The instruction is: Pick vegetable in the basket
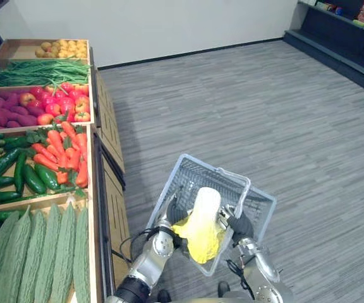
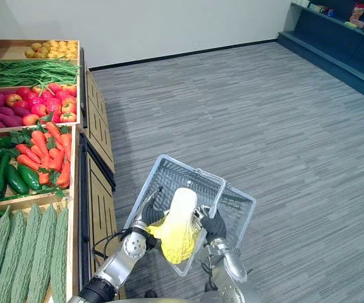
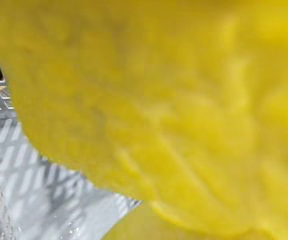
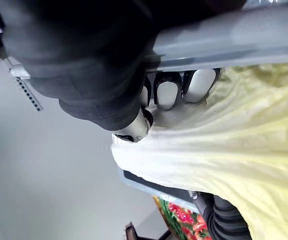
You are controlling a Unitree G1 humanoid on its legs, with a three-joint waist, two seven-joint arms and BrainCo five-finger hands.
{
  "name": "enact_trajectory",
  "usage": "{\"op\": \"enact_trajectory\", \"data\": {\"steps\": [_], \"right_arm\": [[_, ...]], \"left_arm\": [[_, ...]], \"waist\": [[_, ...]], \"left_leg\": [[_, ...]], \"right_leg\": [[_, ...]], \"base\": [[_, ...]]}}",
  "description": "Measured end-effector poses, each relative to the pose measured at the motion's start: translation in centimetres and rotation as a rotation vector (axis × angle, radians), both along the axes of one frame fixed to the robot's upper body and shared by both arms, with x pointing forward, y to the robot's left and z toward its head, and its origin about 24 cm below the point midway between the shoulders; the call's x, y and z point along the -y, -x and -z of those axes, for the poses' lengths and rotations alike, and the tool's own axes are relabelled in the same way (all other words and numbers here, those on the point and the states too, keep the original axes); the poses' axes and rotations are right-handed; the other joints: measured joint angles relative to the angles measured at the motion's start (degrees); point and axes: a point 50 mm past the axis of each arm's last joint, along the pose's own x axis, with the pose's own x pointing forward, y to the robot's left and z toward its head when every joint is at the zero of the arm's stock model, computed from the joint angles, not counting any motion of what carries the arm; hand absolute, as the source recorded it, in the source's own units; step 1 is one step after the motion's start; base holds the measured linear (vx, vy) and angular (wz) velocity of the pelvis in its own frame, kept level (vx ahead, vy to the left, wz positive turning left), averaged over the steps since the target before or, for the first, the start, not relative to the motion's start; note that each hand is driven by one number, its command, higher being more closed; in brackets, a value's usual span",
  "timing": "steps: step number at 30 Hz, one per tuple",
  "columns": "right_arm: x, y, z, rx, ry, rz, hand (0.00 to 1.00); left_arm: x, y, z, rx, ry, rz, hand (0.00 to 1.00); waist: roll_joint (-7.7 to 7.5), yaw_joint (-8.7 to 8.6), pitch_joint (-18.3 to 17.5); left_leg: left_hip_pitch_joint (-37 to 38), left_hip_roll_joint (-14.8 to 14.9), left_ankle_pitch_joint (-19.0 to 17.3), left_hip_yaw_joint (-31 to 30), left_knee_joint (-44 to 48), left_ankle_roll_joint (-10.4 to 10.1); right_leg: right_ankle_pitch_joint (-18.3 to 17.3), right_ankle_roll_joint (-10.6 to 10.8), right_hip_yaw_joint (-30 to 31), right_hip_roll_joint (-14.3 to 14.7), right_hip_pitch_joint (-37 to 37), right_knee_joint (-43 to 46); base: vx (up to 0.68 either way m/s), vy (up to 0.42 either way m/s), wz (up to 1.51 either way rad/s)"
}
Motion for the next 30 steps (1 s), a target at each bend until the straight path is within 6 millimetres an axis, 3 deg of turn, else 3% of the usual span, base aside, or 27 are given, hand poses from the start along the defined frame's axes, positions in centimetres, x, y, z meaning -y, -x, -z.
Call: {"op": "enact_trajectory", "data": {"steps": [14, 20, 23, 28, 30], "right_arm": [[1.5, 1.2, 3.0, -0.132, 0.149, 0.087, 1.00], [1.6, 2.1, 4.6, -0.212, 0.156, 0.089, 1.00], [1.9, 2.5, 5.8, -0.279, 0.158, 0.101, 1.00], [1.7, 2.6, 6.5, -0.331, 0.146, 0.109, 1.00], [2.6, 2.6, 6.7, -0.341, 0.149, 0.148, 1.00]], "left_arm": [[1.8, 0.5, -2.1, 0.075, 0.081, 0.063, 0.00], [2.9, 0.7, -3.6, 0.108, 0.203, 0.110, 0.00], [2.6, 0.2, -5.4, 0.189, 0.268, 0.110, 0.00], [0.9, -0.2, -5.3, 0.177, 0.303, 0.064, 0.00], [0.5, -0.3, -5.2, 0.163, 0.318, 0.058, 0.00]], "waist": [[-1.02, 0.00, -0.97], [-1.45, 0.00, -1.25], [-1.41, 0.12, -1.27], [-1.31, 0.19, -1.23], [-1.30, 0.18, -1.22]], "left_leg": [[-0.16, -0.07, 0.10, -0.36, 0.01, -0.08], [-0.60, -0.18, 0.16, -1.16, 0.00, -0.18], [-0.32, -0.40, 0.22, -1.42, 0.01, -0.15], [-0.26, -0.91, 0.22, -1.89, 0.01, -0.15], [-0.37, -0.94, 0.21, -2.17, 0.01, -0.15]], "right_leg": [[-0.01, 0.02, -0.41, -0.12, 0.07, -0.01], [-0.17, 0.24, -1.35, -0.28, 0.08, 0.03], [-0.17, 0.24, -1.68, 0.01, 0.67, -0.18], [-0.14, 0.23, -2.91, -0.35, 1.29, -1.16], [-0.14, 0.24, -3.03, -0.55, 1.38, -1.47]], "base": [[0.00, 0.000, 0.00], [-0.01, -0.002, 0.08], [0.00, -0.010, 0.06], [-0.02, 0.011, 0.09], [-0.01, 0.006, 0.02]]}}
